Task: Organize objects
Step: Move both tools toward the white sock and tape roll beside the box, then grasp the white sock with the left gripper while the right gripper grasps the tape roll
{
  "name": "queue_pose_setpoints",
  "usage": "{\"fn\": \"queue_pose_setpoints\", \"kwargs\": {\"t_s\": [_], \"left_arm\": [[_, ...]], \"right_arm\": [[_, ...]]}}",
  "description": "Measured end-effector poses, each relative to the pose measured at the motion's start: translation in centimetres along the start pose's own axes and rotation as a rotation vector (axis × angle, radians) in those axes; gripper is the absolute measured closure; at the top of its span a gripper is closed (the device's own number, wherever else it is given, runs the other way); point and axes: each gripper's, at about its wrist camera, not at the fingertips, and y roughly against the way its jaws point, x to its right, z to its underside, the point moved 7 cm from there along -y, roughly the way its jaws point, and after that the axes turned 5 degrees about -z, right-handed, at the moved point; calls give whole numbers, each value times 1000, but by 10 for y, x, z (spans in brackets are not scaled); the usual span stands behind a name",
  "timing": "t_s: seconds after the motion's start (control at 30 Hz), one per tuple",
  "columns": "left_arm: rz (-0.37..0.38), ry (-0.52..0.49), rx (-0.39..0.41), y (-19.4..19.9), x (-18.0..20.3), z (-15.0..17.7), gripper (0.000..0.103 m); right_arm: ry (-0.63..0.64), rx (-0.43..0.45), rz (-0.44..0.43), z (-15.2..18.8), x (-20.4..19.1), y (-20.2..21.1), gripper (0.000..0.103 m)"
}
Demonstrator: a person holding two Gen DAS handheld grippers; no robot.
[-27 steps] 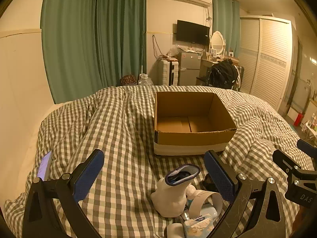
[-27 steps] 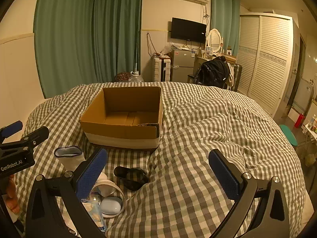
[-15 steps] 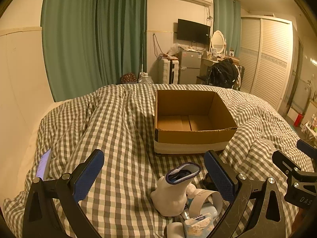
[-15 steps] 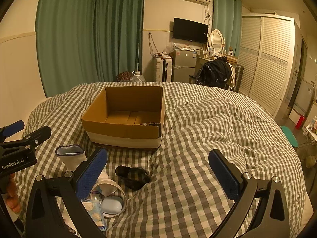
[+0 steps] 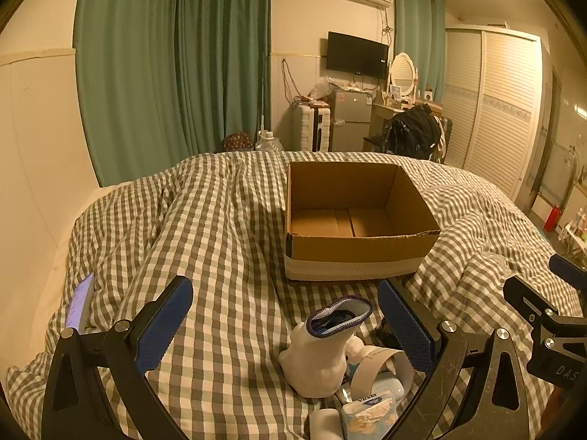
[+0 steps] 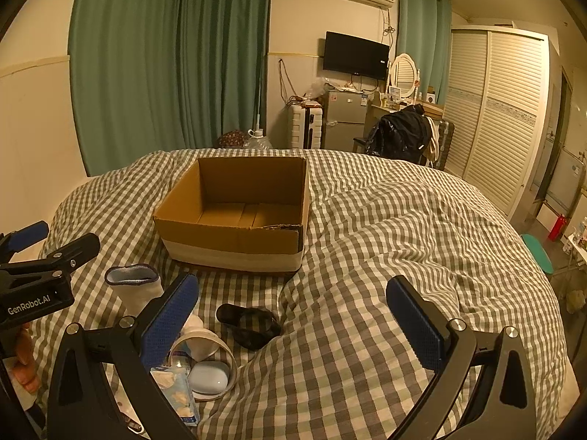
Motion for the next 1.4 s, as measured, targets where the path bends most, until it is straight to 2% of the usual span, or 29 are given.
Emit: {"fn": "queue_pose_setpoints", "kwargs": {"t_s": [0.47,0.9,1.2,1.4], "left_arm": [[36,16,-1,-1,0,1,0],[33,9,6,0,-1,1,0],[38,7,44,12,-4,-3,0],[46,5,28,9,-7,2,0]], "right_arm": [[9,-7,-4,2,-5,-3,0],[20,-11,-11,3,-10,-2,0],[37,-2,-8,-2,-17,5,0],[53,-14,-23,-1,-26,5,0]]}}
